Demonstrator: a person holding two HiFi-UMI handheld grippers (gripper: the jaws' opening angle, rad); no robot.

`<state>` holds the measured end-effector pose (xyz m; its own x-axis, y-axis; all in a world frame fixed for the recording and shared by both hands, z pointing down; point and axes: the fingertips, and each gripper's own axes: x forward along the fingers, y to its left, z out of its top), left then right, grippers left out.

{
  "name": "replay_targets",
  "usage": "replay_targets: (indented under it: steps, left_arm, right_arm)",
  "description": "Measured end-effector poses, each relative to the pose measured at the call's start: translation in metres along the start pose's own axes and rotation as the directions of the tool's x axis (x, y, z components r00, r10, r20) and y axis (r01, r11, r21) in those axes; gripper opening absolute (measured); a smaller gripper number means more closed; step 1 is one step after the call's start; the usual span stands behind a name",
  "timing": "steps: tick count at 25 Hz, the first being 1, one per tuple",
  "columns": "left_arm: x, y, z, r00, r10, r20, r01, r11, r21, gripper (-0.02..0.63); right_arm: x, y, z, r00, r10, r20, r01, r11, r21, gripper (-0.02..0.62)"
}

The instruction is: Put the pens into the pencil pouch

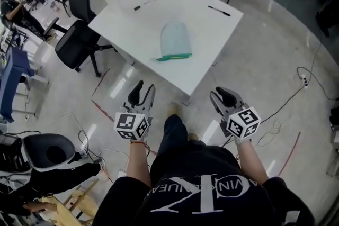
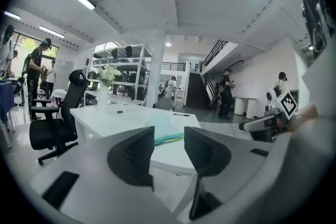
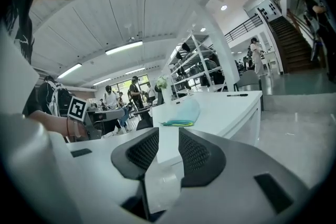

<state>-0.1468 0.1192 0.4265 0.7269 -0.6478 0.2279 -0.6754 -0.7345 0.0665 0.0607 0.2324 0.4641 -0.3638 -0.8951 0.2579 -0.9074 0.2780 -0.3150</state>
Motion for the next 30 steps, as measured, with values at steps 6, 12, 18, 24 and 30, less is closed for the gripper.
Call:
replay_targets:
  steps: [6, 12, 18, 24, 30]
  left_arm:
    - [0.048, 0.012, -0.005, 0.994, -0.065, -0.092, 0.073, 0.994, 0.080, 0.181]
    - [0.100, 0.021, -0.012, 0.976, -0.127, -0.176, 0.157, 0.973, 0.168, 0.190]
    - [0.148, 0.018, -0.027, 0.933, -0.209, -0.294, 0.289, 0.921, 0.263, 0.195]
    - [0.181, 0.017, -0.059, 0.852, -0.215, -0.478, 0.416, 0.831, 0.368, 0.198]
    - [0.201, 0.015, -0.073, 0.781, -0.250, -0.572, 0.557, 0.693, 0.458, 0.198]
  right_arm:
    - [0.037, -0.016, 0.009, 1.000, -0.011, -0.026, 0.011, 1.000, 0.014, 0.126]
    - [0.070, -0.032, 0.016, 0.998, -0.029, -0.051, 0.030, 0.999, 0.029, 0.126]
    - [0.087, -0.055, 0.016, 0.994, -0.068, -0.085, 0.073, 0.996, 0.056, 0.126]
    - [0.103, -0.072, 0.018, 0.989, -0.100, -0.105, 0.109, 0.990, 0.086, 0.126]
    - [0.118, -0.084, 0.021, 0.984, -0.133, -0.118, 0.146, 0.984, 0.106, 0.126]
